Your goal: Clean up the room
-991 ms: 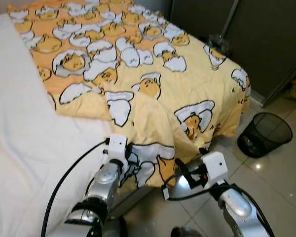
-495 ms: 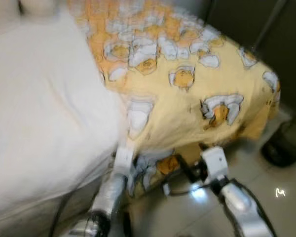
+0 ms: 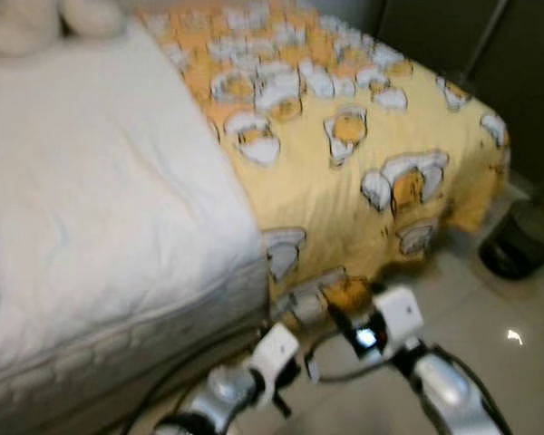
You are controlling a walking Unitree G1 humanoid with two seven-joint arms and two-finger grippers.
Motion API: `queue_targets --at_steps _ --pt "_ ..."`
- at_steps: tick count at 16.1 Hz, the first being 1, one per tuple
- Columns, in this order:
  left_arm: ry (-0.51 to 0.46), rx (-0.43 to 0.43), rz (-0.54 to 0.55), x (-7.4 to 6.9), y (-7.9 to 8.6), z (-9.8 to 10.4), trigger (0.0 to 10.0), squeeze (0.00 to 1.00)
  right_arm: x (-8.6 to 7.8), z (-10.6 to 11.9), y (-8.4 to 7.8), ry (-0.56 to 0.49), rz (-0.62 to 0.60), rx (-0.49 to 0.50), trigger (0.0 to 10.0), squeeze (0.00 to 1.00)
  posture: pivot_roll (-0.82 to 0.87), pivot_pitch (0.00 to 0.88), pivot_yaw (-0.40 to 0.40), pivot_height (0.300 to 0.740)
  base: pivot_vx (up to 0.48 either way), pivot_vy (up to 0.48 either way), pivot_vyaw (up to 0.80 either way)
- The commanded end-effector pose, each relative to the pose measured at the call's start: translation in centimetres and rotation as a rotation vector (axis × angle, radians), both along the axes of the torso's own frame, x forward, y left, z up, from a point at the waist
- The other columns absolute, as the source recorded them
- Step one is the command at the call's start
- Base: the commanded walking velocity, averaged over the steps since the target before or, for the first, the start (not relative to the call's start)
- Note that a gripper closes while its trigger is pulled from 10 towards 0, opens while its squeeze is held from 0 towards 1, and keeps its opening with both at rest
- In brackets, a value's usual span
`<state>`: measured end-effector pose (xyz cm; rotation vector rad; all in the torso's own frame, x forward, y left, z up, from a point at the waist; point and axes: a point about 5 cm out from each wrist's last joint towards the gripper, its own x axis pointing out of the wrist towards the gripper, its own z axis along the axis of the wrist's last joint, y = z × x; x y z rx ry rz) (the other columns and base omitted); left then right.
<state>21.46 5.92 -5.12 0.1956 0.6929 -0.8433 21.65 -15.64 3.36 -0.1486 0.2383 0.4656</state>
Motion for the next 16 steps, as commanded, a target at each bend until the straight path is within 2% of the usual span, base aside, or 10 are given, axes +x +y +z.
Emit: queue_targets --at_steps 1,2,3,5,6,8,10,12,14,16 --pt "-0.069 0.013 0.008 1.2 0.0 0.8 10.0 0.00 0.4 0.5 -0.5 -0.022 -0.011 -0.011 10.0 0.00 -0.18 0.060 -0.030 0.740 0.000 0.000 0.00" --pt "-0.188 -0.007 0.159 3.1 0.8 2.2 10.0 0.00 0.9 1.0 -0.6 -0.046 -0.038 -0.001 10.0 0.00 -0.18 0.043 -0.016 0.740 0.000 0.000 0.00" --pt "-0.370 -0.077 0.434 6.0 3.0 4.9 10.0 1.00 1.8 1.9 -0.7 -0.097 -0.094 0.005 10.0 0.00 -0.18 0.026 -0.010 0.740 0.000 0.000 0.00" --pt "-0.623 -0.165 0.761 8.4 7.7 9.3 10.0 1.00 4.0 3.9 -1.3 -0.189 -0.220 -0.001 10.0 0.00 -0.16 0.000 0.001 0.740 0.000 0.000 0.00" --pt "-0.685 -0.211 0.895 8.8 9.7 11.1 10.0 1.00 4.9 4.8 -1.1 -0.239 -0.242 0.007 10.0 0.00 -0.15 0.000 0.010 0.740 0.000 0.000 0.00" --pt "-0.731 -0.248 0.962 9.1 10.5 12.6 10.0 1.00 5.4 5.2 -0.8 -0.262 -0.262 0.041 10.0 0.00 -0.13 0.000 0.018 0.740 0.000 0.000 0.00" --pt "-0.815 -0.259 0.875 8.0 9.4 14.2 10.0 1.00 5.6 5.1 -0.8 -0.258 -0.298 0.076 10.0 0.00 -0.13 0.000 0.031 0.740 0.000 0.000 0.00" --pt "-0.756 -0.332 0.747 6.2 7.6 14.2 10.0 1.00 5.4 5.1 -0.4 -0.258 -0.286 0.104 10.0 0.00 -0.13 0.000 0.043 0.740 0.000 -0.240 0.00" --pt "-0.723 -0.322 0.789 6.1 7.4 14.0 10.0 1.00 5.3 4.8 0.1 -0.246 -0.284 0.112 10.0 0.00 -0.13 0.000 0.051 0.740 0.000 -0.480 0.73" --pt "-0.706 -0.290 0.754 5.6 7.8 13.7 10.0 1.00 5.4 4.9 0.4 -0.249 -0.281 0.135 10.0 0.00 -0.13 0.000 0.051 0.740 0.000 -0.476 0.70"
